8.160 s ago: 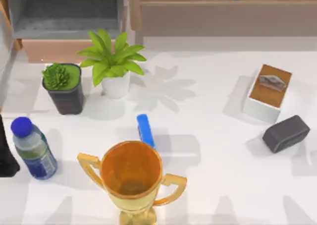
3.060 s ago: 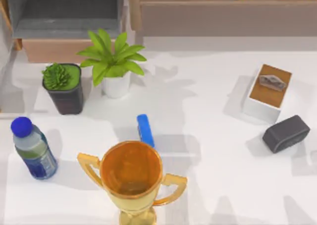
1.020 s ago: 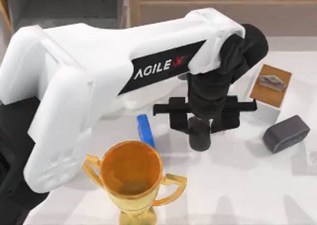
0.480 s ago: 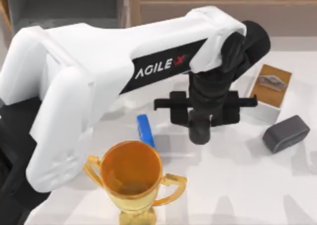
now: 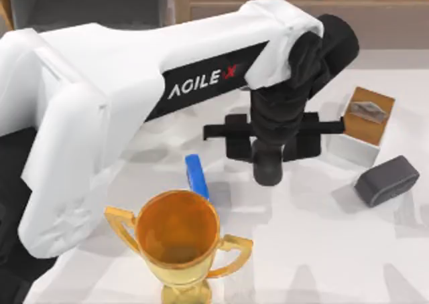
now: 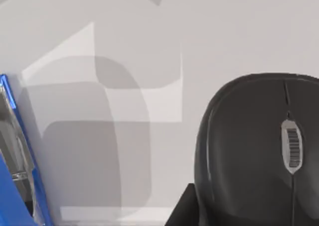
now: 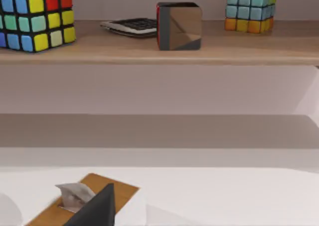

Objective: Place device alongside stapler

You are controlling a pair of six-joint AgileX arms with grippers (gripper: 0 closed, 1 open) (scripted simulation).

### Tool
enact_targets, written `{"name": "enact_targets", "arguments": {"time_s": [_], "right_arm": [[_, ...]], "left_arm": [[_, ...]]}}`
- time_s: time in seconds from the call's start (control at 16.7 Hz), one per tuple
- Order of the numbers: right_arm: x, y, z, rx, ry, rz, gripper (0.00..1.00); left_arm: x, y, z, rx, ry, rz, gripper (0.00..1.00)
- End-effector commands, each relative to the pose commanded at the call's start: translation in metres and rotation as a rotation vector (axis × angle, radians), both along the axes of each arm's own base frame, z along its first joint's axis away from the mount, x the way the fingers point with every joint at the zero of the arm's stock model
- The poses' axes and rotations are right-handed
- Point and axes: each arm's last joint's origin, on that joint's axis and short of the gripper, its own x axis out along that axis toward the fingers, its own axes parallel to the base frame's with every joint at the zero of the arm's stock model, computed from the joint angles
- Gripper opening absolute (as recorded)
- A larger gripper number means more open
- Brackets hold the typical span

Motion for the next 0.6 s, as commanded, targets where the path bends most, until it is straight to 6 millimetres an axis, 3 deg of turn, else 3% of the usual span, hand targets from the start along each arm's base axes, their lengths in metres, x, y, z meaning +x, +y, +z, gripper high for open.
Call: {"name": "enact_targets", "arguments": {"time_s": [0.42,0.6], "right_arm": [[0.0,0.0,0.0,0.0,0.0,0.0,1.0],[0.0,0.0,0.0,0.0,0.0,0.0,1.0]], "left_arm": [[-0.01,-0.009,-0.03,0.018,0.072,-0.004,0.0],[-0.01,-0.009,-0.032,0.021,0.076,-0.004,0.0]]}}
